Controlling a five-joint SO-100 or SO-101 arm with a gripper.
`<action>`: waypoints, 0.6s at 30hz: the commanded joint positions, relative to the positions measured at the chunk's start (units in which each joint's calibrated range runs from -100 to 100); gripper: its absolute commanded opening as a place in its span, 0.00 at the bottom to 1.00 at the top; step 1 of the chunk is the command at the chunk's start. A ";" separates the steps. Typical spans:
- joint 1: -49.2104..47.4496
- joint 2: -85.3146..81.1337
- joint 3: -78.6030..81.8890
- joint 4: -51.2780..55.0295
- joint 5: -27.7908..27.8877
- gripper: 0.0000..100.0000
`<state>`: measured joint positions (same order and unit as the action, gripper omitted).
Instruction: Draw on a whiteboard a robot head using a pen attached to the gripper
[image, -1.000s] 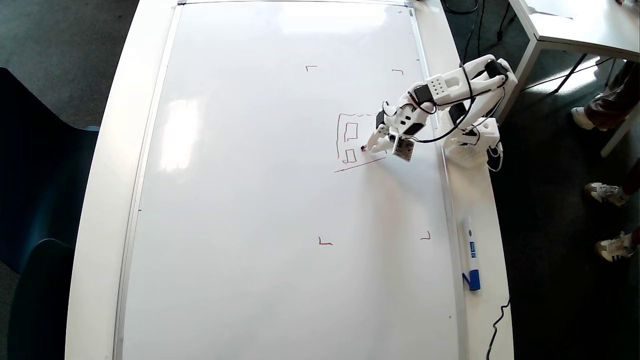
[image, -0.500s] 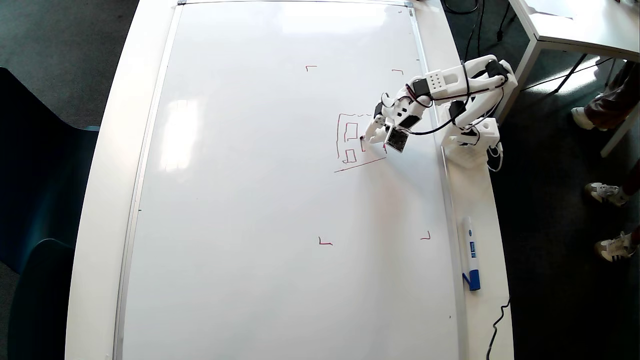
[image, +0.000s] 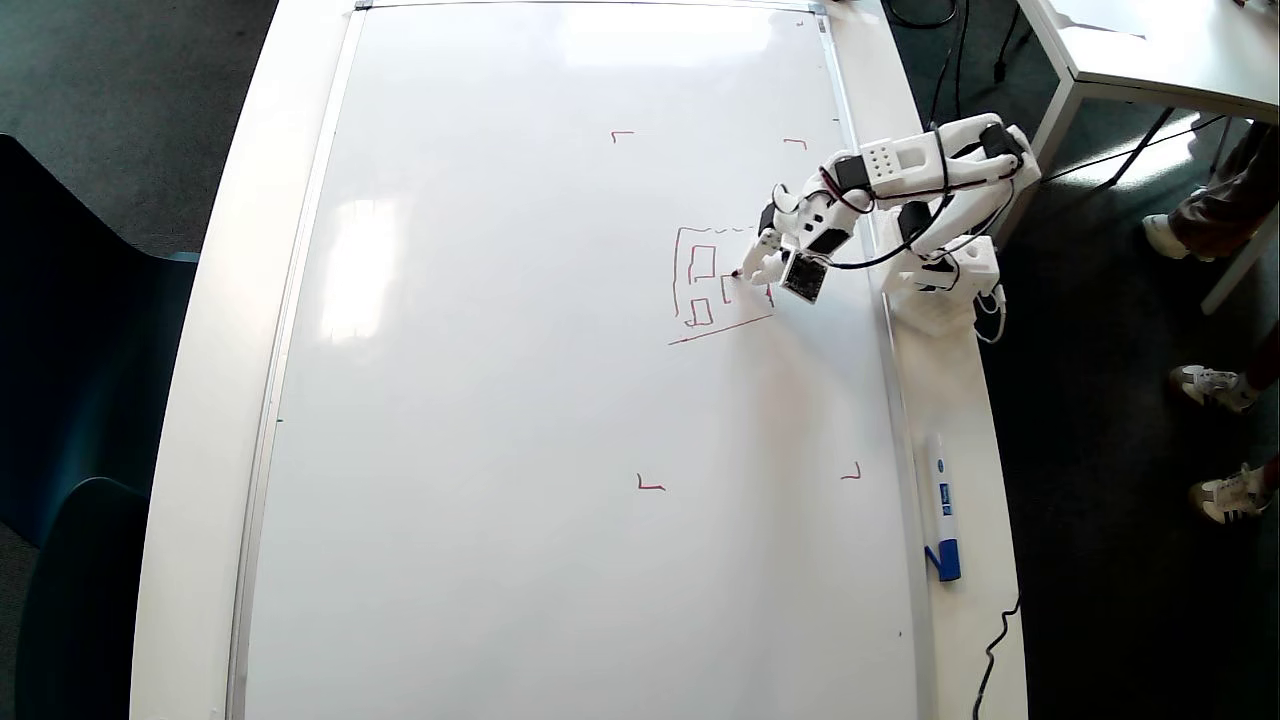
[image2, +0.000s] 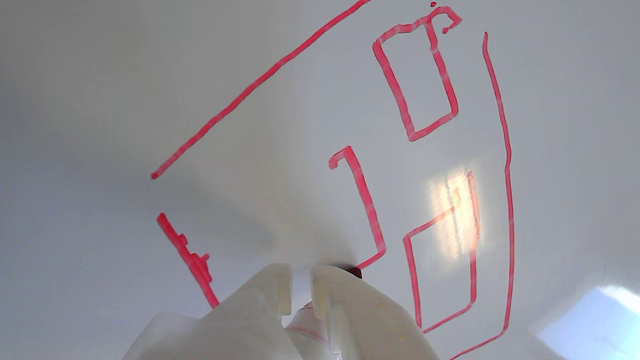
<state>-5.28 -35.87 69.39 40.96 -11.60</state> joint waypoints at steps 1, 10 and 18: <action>0.38 -2.07 1.01 0.83 0.34 0.01; -0.95 -2.83 1.19 5.61 0.07 0.01; -5.00 -2.15 0.38 4.74 -0.31 0.01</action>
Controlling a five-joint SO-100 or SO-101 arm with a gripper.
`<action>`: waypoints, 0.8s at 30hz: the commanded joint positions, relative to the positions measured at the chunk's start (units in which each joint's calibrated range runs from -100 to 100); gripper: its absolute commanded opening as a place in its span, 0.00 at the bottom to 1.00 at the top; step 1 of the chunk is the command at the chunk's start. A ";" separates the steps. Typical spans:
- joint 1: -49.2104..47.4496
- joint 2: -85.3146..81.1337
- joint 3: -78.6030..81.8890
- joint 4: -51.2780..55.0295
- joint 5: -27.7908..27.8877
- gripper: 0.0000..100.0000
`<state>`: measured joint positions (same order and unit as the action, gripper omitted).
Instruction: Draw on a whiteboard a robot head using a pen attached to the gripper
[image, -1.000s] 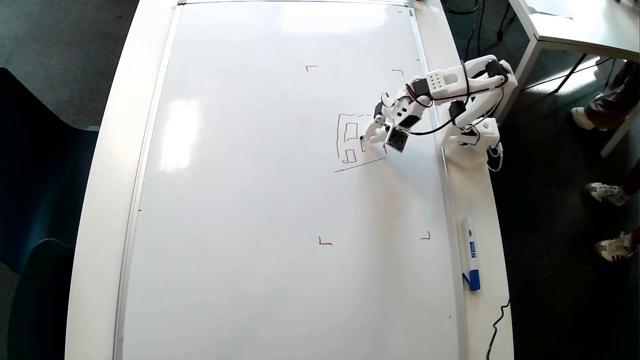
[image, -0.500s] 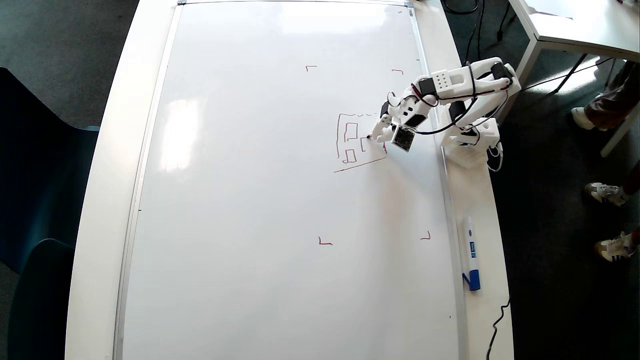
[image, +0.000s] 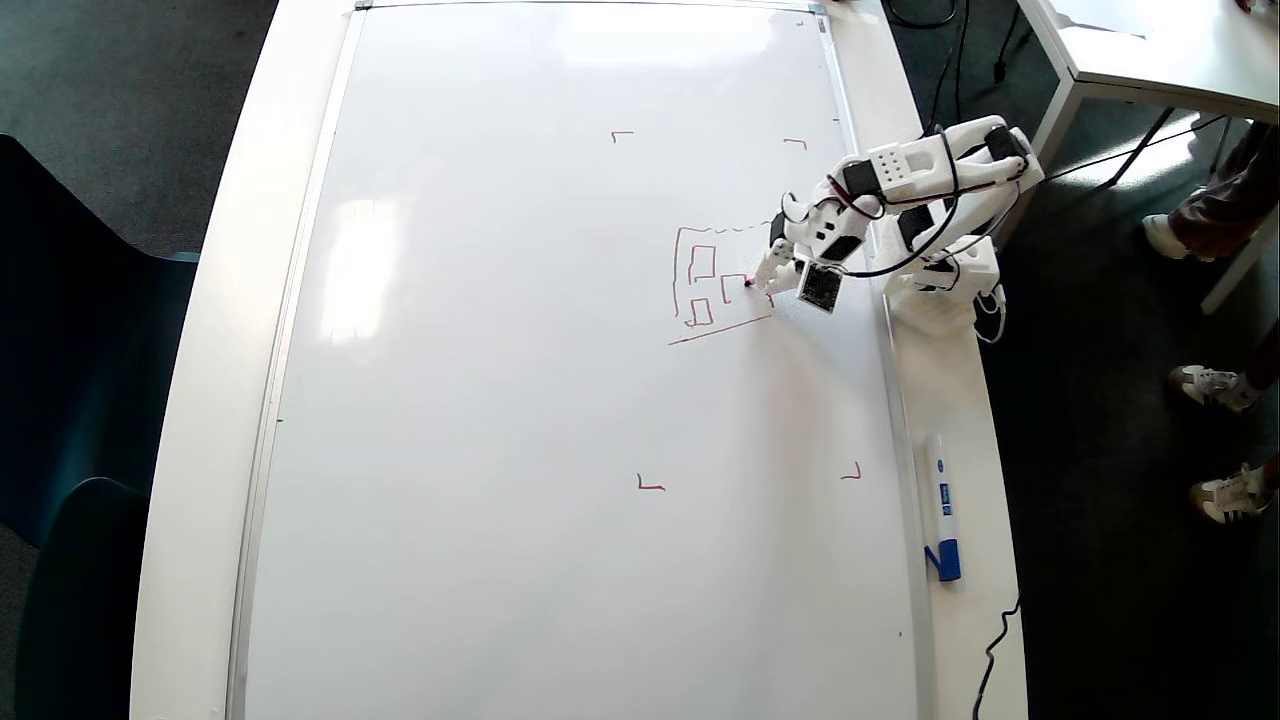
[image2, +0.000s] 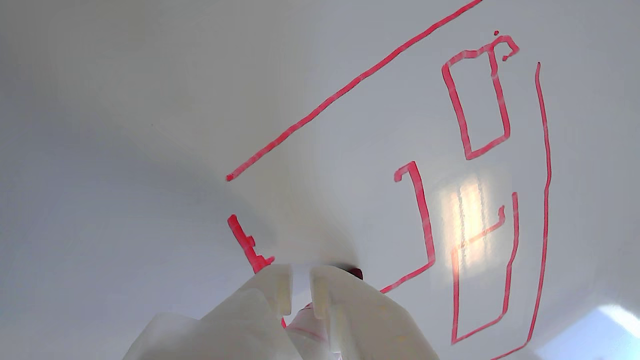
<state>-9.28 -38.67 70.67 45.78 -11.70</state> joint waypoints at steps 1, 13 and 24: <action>-1.00 0.72 -0.90 -0.77 -0.20 0.01; -1.44 1.06 -1.36 -7.38 -0.20 0.01; -1.52 6.76 -4.72 -10.50 -0.15 0.01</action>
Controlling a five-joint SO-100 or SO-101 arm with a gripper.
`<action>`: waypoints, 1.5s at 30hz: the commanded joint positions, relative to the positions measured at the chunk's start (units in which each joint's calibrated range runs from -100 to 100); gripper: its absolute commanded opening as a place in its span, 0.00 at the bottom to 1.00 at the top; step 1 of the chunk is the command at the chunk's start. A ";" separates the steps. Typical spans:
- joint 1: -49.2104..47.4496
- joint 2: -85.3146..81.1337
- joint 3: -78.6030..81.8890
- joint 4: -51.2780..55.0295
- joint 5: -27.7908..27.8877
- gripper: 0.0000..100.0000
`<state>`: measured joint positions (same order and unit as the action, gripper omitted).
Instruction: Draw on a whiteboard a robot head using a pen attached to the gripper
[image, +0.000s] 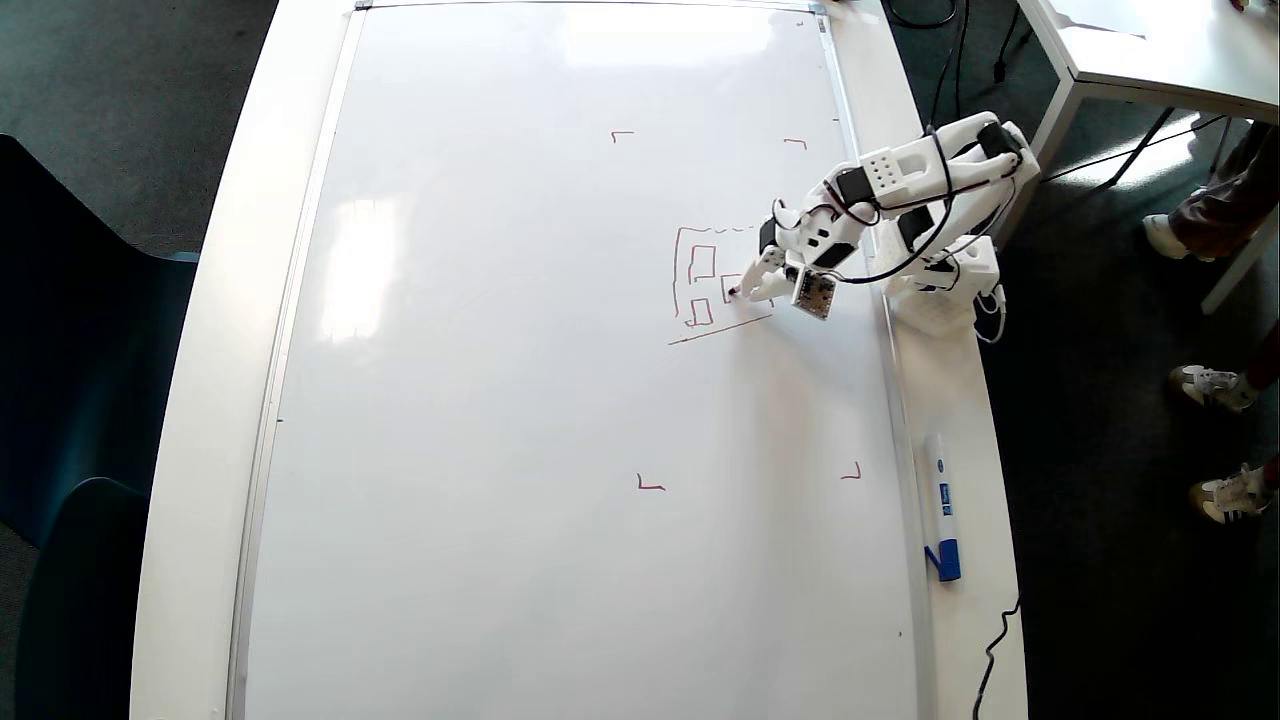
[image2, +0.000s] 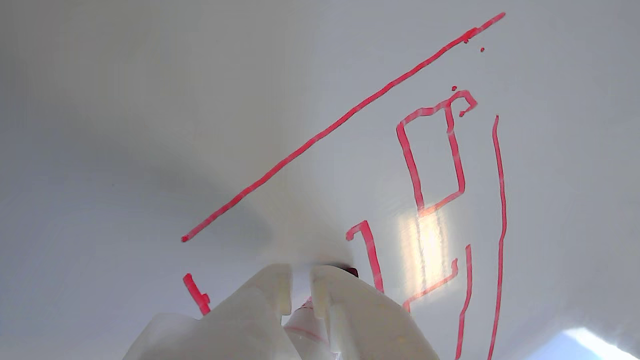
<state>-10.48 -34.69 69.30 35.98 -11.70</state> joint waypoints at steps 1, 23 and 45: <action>-0.31 3.28 -3.62 -0.71 -0.09 0.01; 1.39 -6.11 -4.89 -2.01 0.39 0.01; 2.78 20.14 -19.87 -11.31 1.14 0.01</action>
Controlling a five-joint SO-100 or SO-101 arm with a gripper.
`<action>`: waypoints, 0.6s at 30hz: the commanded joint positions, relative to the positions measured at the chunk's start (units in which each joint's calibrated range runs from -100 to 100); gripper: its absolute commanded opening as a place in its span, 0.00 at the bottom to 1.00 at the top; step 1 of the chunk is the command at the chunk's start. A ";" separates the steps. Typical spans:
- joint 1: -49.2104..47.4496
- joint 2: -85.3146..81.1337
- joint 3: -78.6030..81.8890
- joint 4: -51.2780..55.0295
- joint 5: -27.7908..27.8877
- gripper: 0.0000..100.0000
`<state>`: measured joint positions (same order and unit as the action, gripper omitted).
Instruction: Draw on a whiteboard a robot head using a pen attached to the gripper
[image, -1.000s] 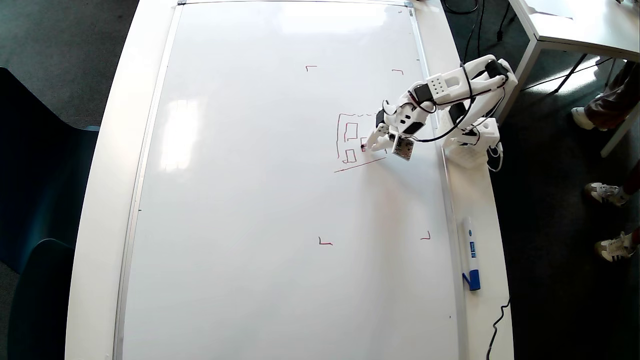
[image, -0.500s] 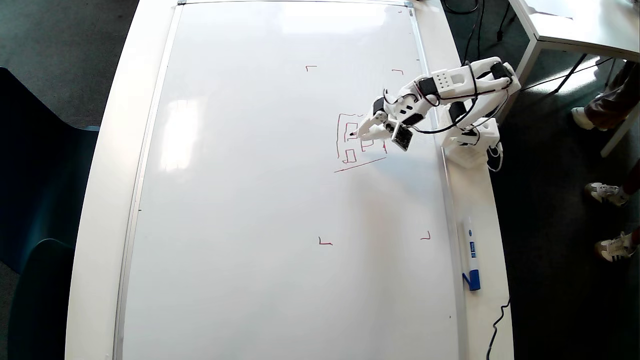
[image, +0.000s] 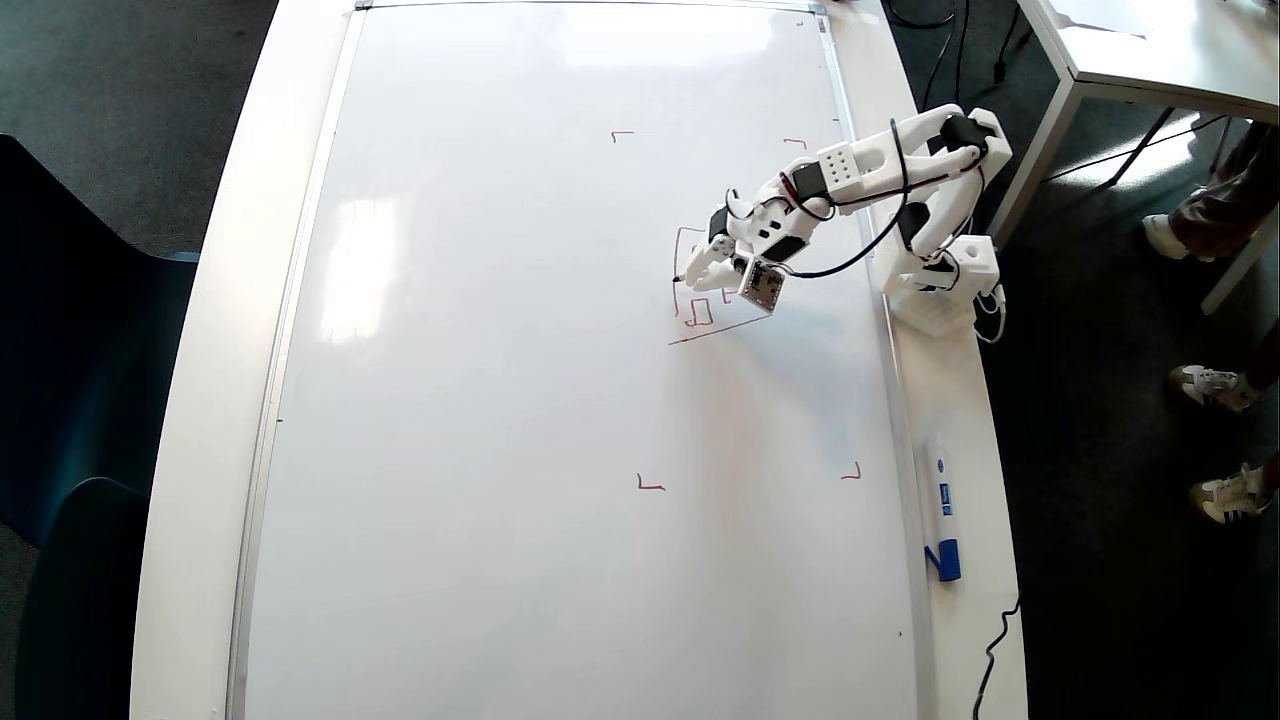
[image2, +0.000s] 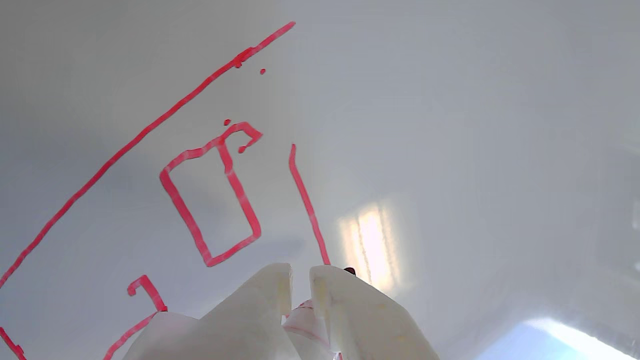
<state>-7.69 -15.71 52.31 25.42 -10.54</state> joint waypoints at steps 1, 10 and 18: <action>-0.01 1.42 -2.87 -0.75 -0.02 0.01; -0.59 3.51 -3.69 0.12 -0.08 0.01; -0.59 3.68 -4.05 0.12 -0.08 0.01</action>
<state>-8.07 -11.90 50.48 25.51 -10.54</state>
